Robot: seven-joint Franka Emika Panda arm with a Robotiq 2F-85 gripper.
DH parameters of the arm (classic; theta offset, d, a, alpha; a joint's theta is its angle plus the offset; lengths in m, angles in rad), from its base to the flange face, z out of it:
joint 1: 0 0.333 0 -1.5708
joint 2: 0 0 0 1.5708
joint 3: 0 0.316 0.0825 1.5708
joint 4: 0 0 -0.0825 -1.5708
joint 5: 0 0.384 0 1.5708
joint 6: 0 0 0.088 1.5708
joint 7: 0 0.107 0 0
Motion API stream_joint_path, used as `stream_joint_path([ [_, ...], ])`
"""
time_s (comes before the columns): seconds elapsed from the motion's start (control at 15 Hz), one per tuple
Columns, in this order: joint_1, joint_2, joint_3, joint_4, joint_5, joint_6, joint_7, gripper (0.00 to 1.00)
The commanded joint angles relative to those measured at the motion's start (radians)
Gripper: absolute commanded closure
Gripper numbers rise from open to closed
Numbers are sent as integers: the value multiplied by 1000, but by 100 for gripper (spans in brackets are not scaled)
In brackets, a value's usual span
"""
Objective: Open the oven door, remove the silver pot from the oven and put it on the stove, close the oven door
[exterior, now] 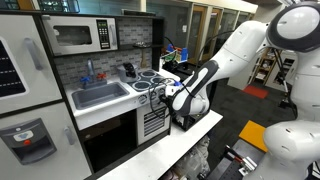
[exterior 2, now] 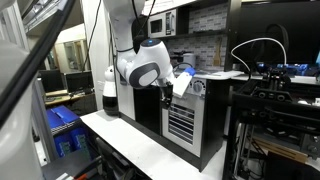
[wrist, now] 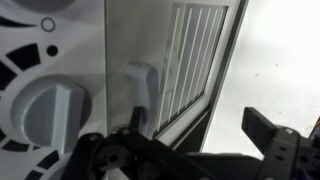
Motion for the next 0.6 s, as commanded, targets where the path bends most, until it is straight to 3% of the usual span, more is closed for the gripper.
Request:
stream_joint_path([
  [0.0, 0, -28, 12, -1, 47, 0, -101, 0],
  [0.53, -2, 69, 38, -65, 116, -81, -166, 0],
])
